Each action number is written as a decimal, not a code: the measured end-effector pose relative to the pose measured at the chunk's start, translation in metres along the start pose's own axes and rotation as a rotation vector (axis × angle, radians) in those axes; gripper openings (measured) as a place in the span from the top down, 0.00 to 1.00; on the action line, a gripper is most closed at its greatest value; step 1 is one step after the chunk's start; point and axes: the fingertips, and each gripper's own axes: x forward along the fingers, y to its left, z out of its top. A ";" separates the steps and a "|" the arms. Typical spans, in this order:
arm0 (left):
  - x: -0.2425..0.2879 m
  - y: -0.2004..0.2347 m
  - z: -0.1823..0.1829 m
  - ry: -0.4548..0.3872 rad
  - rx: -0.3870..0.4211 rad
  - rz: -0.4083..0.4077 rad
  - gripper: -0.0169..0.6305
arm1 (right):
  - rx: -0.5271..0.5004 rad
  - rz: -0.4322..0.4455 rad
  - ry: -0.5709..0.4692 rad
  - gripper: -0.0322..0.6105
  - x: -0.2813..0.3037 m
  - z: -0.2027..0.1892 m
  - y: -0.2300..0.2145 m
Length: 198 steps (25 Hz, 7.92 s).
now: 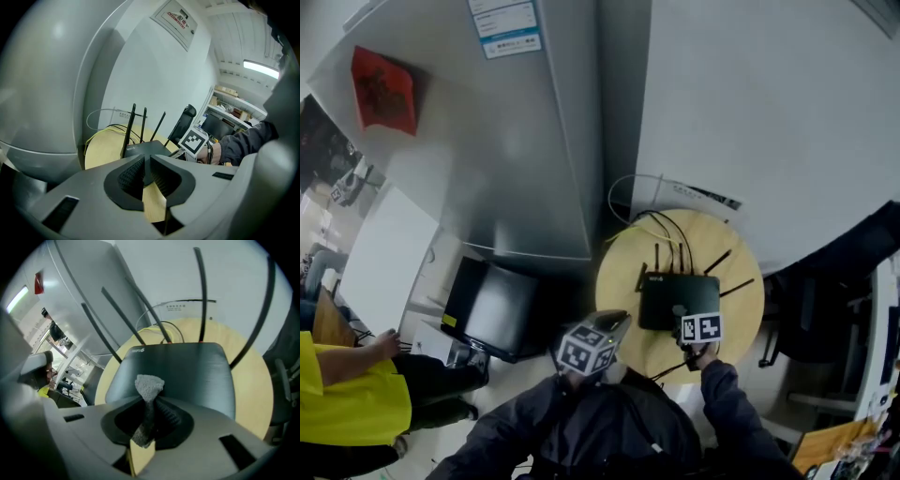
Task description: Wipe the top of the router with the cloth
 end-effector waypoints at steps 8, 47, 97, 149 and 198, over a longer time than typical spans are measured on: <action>0.018 -0.014 0.001 0.012 0.010 -0.017 0.93 | 0.082 -0.083 -0.030 0.84 -0.034 -0.016 -0.086; -0.008 -0.007 -0.009 -0.021 -0.037 0.088 0.93 | -0.098 0.099 0.009 0.84 0.000 -0.014 0.032; 0.022 -0.034 -0.015 0.027 -0.043 0.192 0.93 | 0.185 0.224 -0.054 0.84 -0.012 0.005 -0.164; -0.070 0.015 -0.038 0.017 0.014 0.055 0.93 | 0.298 0.223 -0.067 0.84 0.029 -0.064 0.053; -0.112 0.092 -0.038 -0.043 -0.064 0.035 0.93 | 0.734 0.102 -0.157 0.84 0.068 0.006 0.124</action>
